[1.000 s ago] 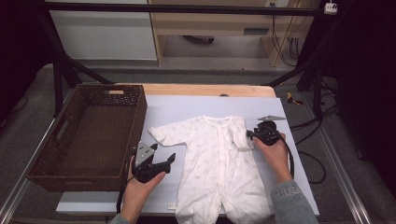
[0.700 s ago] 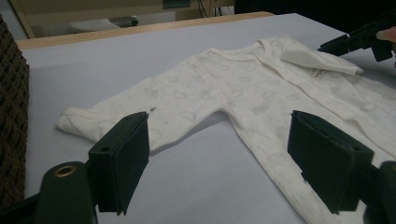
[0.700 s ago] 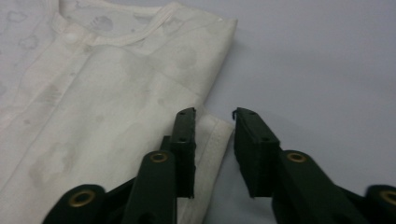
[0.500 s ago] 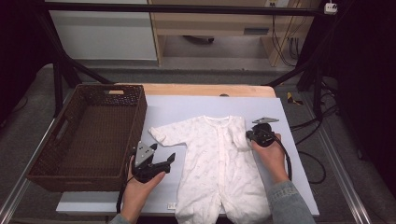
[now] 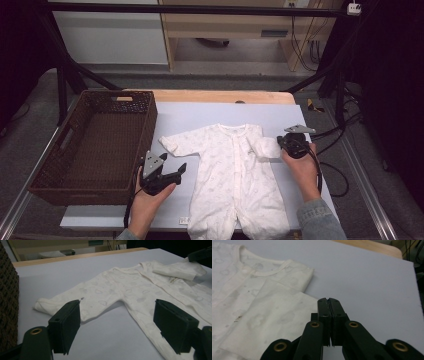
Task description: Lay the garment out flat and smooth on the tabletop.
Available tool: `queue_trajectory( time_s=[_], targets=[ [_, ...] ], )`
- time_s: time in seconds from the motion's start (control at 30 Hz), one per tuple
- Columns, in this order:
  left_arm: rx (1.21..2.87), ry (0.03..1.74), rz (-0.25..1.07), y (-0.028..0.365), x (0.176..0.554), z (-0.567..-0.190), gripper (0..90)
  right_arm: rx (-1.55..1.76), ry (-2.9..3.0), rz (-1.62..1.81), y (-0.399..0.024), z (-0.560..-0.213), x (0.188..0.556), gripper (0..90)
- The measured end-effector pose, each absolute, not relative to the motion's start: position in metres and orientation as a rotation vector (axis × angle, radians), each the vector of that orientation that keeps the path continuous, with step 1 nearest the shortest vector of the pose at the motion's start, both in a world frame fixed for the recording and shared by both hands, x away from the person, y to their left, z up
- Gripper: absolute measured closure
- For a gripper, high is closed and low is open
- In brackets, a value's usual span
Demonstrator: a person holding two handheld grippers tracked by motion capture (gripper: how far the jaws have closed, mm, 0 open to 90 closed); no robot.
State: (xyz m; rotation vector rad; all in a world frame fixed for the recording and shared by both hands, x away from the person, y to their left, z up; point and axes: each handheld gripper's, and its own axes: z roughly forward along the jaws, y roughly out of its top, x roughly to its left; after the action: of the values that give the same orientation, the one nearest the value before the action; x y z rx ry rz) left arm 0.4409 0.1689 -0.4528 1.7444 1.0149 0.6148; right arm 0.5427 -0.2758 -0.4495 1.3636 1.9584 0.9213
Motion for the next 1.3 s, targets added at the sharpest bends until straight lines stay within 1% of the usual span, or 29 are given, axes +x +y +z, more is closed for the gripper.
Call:
queue_trajectory(
  time_s=[0.23, 0.53, 0.97, 1.3],
  targets=[
    [1.743, 1.019, 0.617, 0.170, 0.441, -0.453, 21.4, 1.382, 1.880, 0.896, -0.303, -0.437, 0.533, 89.2],
    [1.752, 1.014, 0.615, 0.168, 0.440, -0.454, 21.3, 1.413, 1.825, 0.824, -0.336, -0.434, 0.525, 89.3],
    [1.760, 1.010, 0.623, 0.163, 0.439, -0.455, 21.3, 1.466, 1.768, 0.749, -0.370, -0.442, 0.512, 89.3],
    [1.766, 1.007, 0.629, 0.162, 0.439, -0.455, 21.1, 1.506, 1.763, 0.724, -0.382, -0.449, 0.508, 89.3]
  ],
)
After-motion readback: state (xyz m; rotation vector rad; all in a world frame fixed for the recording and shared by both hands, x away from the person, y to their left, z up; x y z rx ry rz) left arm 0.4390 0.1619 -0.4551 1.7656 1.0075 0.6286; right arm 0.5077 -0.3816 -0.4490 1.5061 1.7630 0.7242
